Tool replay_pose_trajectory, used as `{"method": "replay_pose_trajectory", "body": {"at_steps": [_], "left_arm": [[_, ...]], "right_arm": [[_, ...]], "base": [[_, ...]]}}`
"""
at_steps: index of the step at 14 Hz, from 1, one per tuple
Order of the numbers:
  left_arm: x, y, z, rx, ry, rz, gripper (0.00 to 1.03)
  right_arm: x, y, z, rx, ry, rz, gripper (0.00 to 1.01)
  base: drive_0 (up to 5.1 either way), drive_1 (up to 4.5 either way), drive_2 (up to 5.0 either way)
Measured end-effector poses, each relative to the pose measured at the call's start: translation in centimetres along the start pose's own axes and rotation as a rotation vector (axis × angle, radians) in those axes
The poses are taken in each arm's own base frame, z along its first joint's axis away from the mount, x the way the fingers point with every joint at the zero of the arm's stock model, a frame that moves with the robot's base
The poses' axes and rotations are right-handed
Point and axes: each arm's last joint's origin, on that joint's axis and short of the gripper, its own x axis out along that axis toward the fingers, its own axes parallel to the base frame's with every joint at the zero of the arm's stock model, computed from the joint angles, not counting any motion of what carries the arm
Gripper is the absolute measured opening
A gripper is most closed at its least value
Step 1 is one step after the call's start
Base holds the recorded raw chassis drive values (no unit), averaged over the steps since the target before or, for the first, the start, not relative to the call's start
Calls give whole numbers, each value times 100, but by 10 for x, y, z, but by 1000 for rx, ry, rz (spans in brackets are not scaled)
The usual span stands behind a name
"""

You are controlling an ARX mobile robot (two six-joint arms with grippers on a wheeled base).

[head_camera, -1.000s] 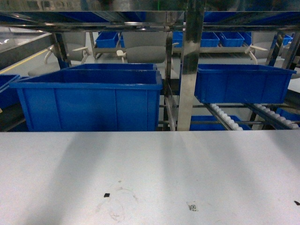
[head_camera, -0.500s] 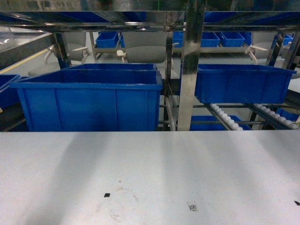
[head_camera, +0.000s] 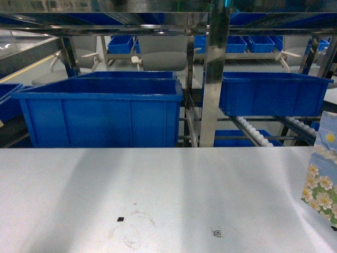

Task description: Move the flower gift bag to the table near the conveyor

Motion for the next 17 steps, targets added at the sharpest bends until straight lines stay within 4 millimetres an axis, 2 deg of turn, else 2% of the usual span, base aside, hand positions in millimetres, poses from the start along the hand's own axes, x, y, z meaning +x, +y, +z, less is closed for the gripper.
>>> {"method": "replay_pose_trajectory", "body": {"at_steps": [3, 7, 8, 9, 10, 11, 15, 17], "left_arm": [[0, 0, 0, 0, 0, 0, 2], [0, 0, 0, 0, 0, 0, 2], [0, 0, 0, 0, 0, 0, 2], [0, 0, 0, 0, 0, 0, 2], [0, 0, 0, 0, 0, 0, 2], [0, 0, 0, 0, 0, 0, 2], [0, 0, 0, 0, 0, 0, 2], [0, 0, 0, 0, 0, 0, 2]], "right_arm": [[9, -8, -21, 21, 97, -18, 2], [8, -9, -27, 26, 101, -26, 2], [2, -7, -31, 30, 110, -30, 7], [-8, -6, -37, 56, 152, -37, 19], [-28, -2, -29, 48, 110, -39, 43], [-37, -1, -19, 38, 62, -53, 58], [-43, 1, -9, 38, 18, -77, 75], [-55, 2, 14, 31, -70, -119, 100]], "base": [[0, 0, 0], [0, 0, 0], [0, 0, 0], [0, 0, 0], [0, 0, 0], [0, 0, 0], [0, 0, 0], [0, 0, 0]]}}
